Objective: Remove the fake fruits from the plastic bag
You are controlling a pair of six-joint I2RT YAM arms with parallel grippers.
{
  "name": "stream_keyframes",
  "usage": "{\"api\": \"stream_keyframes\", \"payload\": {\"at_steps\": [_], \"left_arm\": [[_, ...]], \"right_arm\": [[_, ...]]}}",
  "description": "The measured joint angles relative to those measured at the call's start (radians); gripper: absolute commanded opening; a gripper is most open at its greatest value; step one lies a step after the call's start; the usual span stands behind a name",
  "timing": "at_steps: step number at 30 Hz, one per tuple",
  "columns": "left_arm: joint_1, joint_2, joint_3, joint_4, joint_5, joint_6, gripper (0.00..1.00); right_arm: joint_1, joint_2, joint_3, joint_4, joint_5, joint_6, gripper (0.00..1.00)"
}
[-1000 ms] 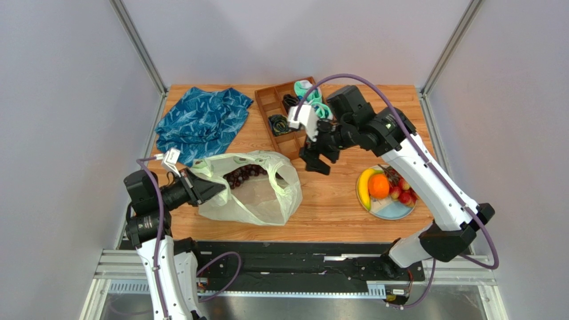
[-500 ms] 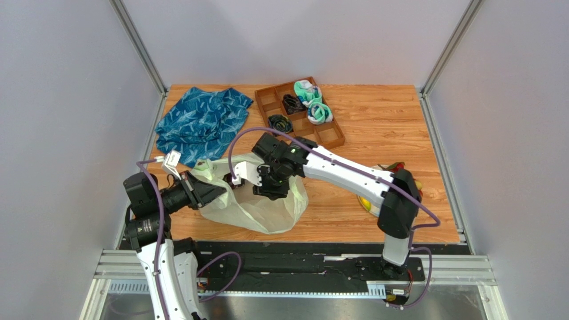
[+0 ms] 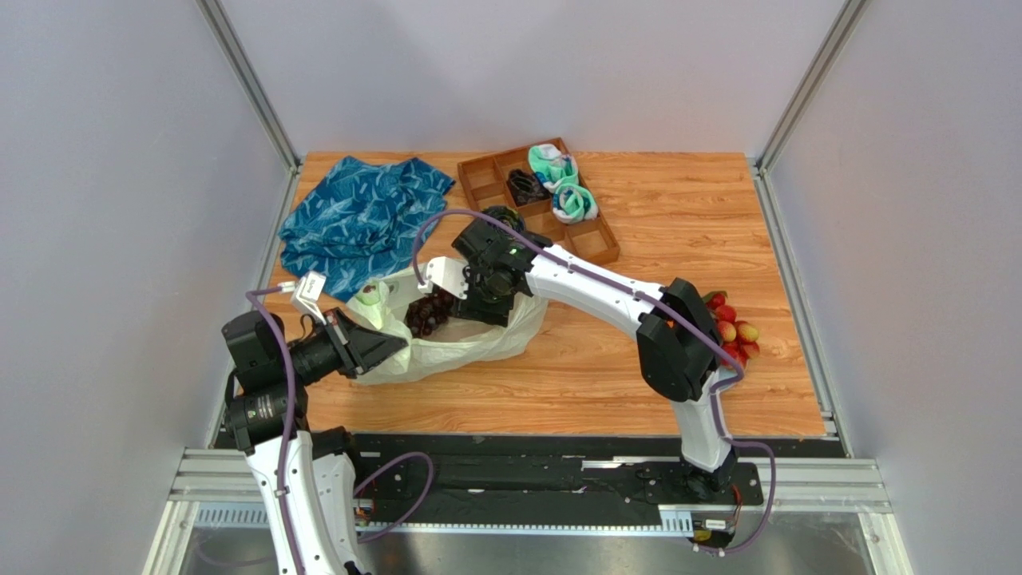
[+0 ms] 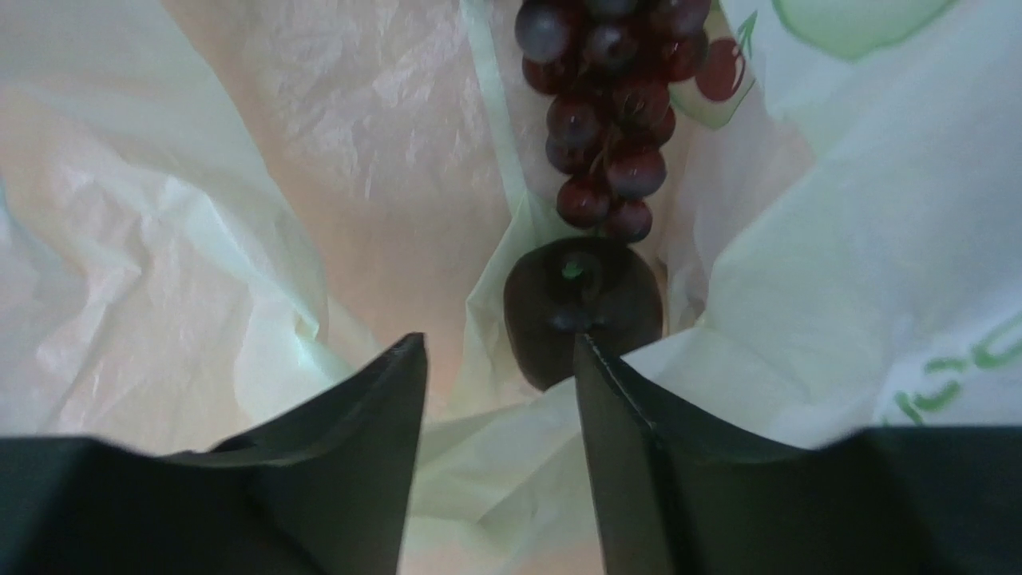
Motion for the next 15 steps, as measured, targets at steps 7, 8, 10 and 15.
{"api": "stream_keyframes", "payload": {"at_steps": [7, 8, 10, 15], "left_arm": [[0.000, 0.006, 0.000, 0.000, 0.003, 0.000, 0.00], [0.000, 0.008, 0.000, 0.000, 0.003, 0.000, 0.00], [0.000, 0.010, -0.001, 0.003, 0.003, 0.000, 0.00], [0.000, 0.013, -0.001, 0.007, 0.003, 0.000, 0.00]], "right_arm": [[0.022, 0.089, 0.014, 0.068, 0.110, -0.024, 0.86], [0.022, 0.101, 0.014, 0.075, 0.127, -0.031, 0.87], [0.021, 0.122, 0.014, 0.084, 0.163, -0.044, 0.89], [0.021, 0.180, 0.017, 0.103, 0.276, -0.078, 0.90]]}}
